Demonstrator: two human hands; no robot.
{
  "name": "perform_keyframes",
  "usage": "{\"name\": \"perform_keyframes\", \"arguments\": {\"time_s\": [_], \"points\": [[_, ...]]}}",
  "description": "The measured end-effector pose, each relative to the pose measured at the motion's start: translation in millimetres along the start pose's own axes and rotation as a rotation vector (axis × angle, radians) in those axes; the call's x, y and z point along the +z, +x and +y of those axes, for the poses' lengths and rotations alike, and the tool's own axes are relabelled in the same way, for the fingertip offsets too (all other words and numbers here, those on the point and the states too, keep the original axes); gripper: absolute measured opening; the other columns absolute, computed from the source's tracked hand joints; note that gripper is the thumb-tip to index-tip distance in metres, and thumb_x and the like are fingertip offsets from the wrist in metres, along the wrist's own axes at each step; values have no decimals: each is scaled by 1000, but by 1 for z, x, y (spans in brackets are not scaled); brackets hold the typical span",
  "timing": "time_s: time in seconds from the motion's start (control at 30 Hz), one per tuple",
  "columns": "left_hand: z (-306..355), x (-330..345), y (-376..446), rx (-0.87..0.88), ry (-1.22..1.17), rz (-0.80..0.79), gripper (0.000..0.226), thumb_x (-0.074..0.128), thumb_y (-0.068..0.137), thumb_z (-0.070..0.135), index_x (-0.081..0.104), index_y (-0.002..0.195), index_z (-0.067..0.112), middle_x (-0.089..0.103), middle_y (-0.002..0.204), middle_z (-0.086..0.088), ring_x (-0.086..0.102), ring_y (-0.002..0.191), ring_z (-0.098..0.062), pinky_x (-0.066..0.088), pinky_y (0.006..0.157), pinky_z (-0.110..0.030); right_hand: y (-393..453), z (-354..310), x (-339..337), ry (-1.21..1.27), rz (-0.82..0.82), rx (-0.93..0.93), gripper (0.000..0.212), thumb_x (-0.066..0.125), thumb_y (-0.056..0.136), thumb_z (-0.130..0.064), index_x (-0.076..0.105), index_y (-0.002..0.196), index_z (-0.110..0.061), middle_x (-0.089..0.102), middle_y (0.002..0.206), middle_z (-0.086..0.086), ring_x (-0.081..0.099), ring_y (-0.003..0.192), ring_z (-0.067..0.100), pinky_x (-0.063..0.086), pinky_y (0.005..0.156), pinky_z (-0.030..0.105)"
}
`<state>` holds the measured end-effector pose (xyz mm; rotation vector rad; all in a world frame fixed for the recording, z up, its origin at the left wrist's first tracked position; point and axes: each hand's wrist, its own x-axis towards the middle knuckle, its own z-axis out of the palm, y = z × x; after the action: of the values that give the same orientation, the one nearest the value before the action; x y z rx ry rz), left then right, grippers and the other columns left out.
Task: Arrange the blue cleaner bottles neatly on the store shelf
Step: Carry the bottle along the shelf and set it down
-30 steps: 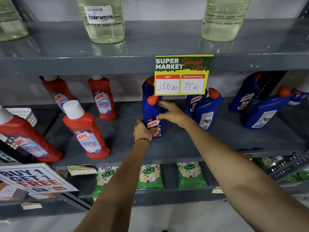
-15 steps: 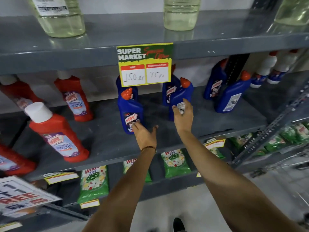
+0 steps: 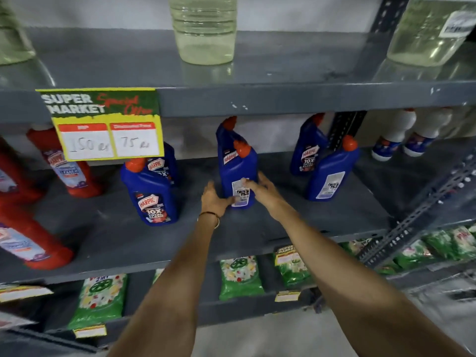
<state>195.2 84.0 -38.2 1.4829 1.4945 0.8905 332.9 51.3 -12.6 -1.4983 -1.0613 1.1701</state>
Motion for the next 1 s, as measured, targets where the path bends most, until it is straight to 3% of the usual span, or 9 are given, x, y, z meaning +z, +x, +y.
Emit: {"name": "perform_keyframes", "arguments": {"time_s": [0.1, 0.27, 0.47, 0.6, 0.7, 0.8, 0.9, 1.0], "points": [[0, 3, 4, -10, -33, -27, 75, 80, 65, 11, 40, 128, 1, 52, 133, -16, 50, 121, -30, 44, 98, -41, 7, 0, -3, 18, -56, -38, 32, 62, 85, -31, 54, 115, -30, 67, 113, 1, 66, 87, 5, 53, 70, 19], [4, 12, 1, 11, -39, -35, 61, 72, 71, 1, 44, 126, 2, 58, 125, -19, 56, 112, -33, 47, 94, -41, 10, 2, -4, -28, -20, -51, 44, 63, 84, -32, 52, 126, -21, 65, 119, 5, 65, 100, 18, 54, 84, 32], [3, 10, -8, 20, -67, 22, 59, 79, 64, 6, 50, 115, 4, 64, 115, -17, 62, 98, -29, 51, 82, -35, 1, -1, -7, -112, -13, -120, 45, 62, 85, -33, 51, 124, -15, 65, 118, 9, 65, 103, 24, 53, 91, 44], [7, 9, -21, 55, -57, 91, 52, 84, 57, 16, 48, 94, 9, 66, 102, -13, 60, 82, -21, 50, 68, -31, -4, -10, -13, -59, -64, -182, 36, 61, 87, -28, 53, 121, -20, 66, 117, 6, 64, 105, 23, 54, 89, 39], [16, 10, -29, 124, 2, 188, 50, 85, 55, 24, 43, 82, 13, 62, 86, -6, 56, 72, -19, 42, 58, -28, -8, -20, -11, -10, -123, -182, 49, 70, 78, -34, 49, 122, -27, 63, 119, -2, 61, 108, 14, 50, 92, 36], [26, 15, -38, 185, 76, 252, 48, 82, 58, 27, 46, 86, 11, 62, 86, -6, 58, 75, -24, 44, 61, -33, -11, -31, 1, 28, -53, -172, 78, 83, 60, -32, 40, 125, -27, 60, 114, -6, 58, 102, 9, 49, 82, 25], [32, 20, -46, 243, 122, 287, 50, 77, 61, 29, 48, 97, 10, 63, 97, -9, 61, 82, -27, 51, 70, -41, -10, -38, 8, 55, 75, -152, 91, 88, 49, -31, 39, 125, -21, 61, 112, -1, 60, 99, 15, 53, 86, 33], [30, 12, -46, 304, 147, 196, 50, 80, 58, 32, 46, 91, 14, 61, 90, -4, 58, 77, -21, 48, 63, -32, -9, -42, 4, -37, 108, -150, 90, 87, 46, -35, 42, 124, -23, 62, 116, 2, 61, 101, 18, 53, 89, 37]]}}
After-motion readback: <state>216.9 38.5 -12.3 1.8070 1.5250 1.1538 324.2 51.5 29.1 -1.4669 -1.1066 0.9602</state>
